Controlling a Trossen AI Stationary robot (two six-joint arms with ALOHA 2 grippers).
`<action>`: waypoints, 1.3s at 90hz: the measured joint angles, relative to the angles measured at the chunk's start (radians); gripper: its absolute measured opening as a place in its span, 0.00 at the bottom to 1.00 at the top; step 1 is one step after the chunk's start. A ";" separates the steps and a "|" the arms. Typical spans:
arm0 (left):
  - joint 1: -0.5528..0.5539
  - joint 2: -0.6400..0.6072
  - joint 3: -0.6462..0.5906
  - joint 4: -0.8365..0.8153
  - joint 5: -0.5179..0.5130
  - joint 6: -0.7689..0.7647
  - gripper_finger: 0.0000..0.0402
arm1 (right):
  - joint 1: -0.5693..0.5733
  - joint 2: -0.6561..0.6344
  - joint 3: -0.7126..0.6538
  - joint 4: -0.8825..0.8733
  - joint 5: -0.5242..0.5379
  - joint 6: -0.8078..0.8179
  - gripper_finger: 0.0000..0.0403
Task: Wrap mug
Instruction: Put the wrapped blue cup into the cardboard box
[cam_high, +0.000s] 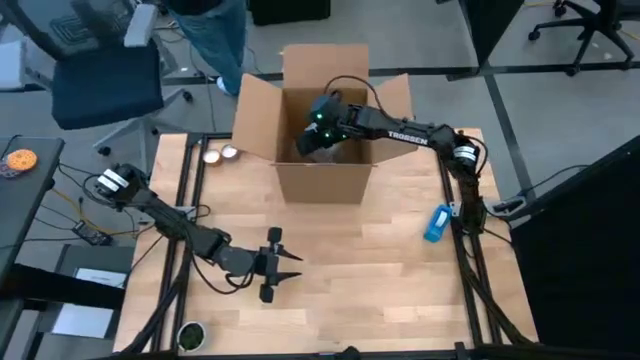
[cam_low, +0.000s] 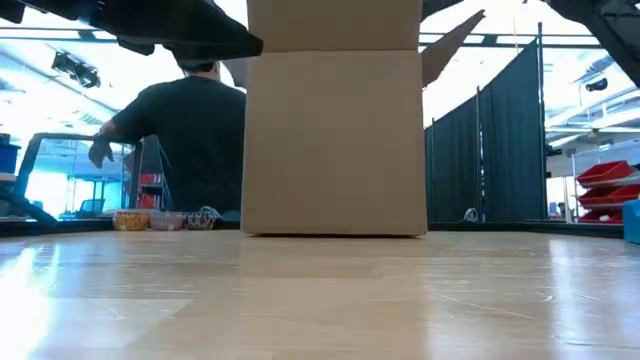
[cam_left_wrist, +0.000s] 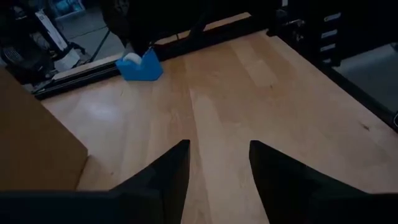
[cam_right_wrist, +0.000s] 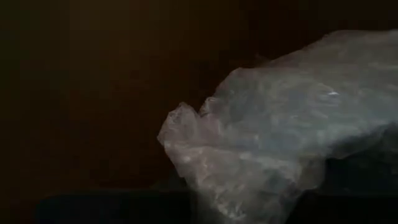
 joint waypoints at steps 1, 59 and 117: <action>0.000 0.000 0.000 0.002 0.000 0.000 0.38 | 0.000 0.002 0.000 -0.004 -0.001 -0.001 0.05; -0.021 -0.011 0.017 0.011 -0.001 -0.052 0.38 | 0.030 -0.011 0.010 -0.083 0.045 -0.011 0.58; -0.238 -0.348 0.024 -0.163 -0.081 -0.082 0.38 | 0.037 -0.236 0.010 -0.152 0.160 -0.094 0.64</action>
